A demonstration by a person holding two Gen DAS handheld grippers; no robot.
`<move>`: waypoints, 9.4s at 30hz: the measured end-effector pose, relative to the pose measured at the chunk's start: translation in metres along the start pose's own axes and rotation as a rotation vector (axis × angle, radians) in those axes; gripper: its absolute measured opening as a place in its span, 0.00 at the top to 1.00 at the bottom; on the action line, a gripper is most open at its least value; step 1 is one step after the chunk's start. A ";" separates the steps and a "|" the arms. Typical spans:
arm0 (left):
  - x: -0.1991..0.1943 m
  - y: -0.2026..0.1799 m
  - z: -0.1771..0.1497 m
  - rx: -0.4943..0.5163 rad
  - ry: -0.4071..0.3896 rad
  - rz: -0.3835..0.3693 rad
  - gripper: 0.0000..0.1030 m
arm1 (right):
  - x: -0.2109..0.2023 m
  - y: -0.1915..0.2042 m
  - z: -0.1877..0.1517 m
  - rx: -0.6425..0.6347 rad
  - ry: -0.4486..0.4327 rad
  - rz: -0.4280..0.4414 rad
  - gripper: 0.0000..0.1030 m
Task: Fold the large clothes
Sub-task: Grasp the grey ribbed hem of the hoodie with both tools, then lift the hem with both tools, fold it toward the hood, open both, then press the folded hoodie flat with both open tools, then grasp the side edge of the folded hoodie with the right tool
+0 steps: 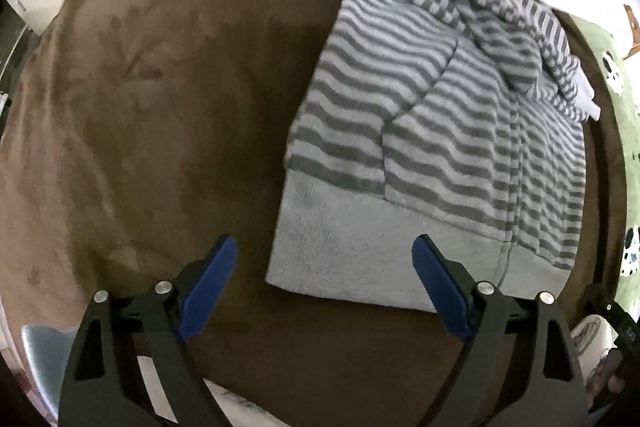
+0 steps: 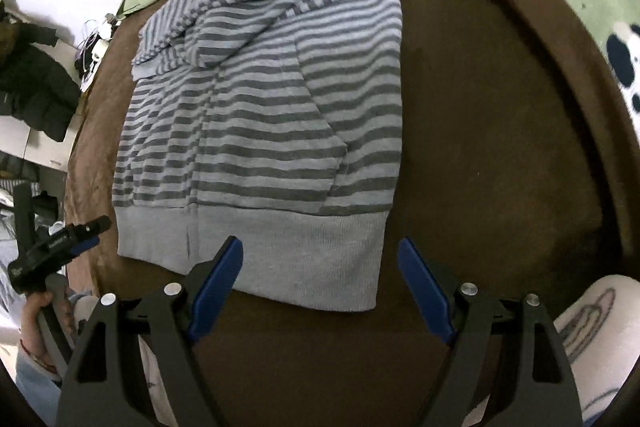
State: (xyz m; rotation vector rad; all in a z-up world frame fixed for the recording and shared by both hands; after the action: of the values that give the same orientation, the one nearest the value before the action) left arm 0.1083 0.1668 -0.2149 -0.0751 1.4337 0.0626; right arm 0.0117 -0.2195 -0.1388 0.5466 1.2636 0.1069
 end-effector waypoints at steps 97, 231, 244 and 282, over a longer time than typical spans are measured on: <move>-0.095 -0.138 0.278 -0.025 -0.605 -0.177 0.87 | -0.037 0.044 0.304 -0.053 -0.446 -0.020 0.91; 0.055 -0.219 0.243 0.283 -0.397 0.026 0.05 | 0.072 -0.076 0.182 0.467 -0.444 0.459 0.19; 0.056 -0.219 0.245 0.286 -0.385 0.026 0.05 | 0.068 -0.090 0.152 0.656 -0.537 0.434 0.23; 0.063 -0.189 0.231 0.234 -0.296 0.063 0.05 | 0.028 -0.019 0.226 0.410 -0.616 0.538 0.78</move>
State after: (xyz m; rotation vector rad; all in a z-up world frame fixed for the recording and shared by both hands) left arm 0.3615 -0.0009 -0.2430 0.1661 1.1387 -0.0420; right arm 0.2251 -0.3007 -0.1278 1.1677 0.5095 0.1161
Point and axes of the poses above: each gripper's, at about its wrist camera, not at the fingertips, and x roughly the way its jaws point, y to its left, z to its top, the point moved 2 cm from there along x, roughly the way its jaws point, and after that the axes turned 8 degrees about z, right-handed, at the moved point
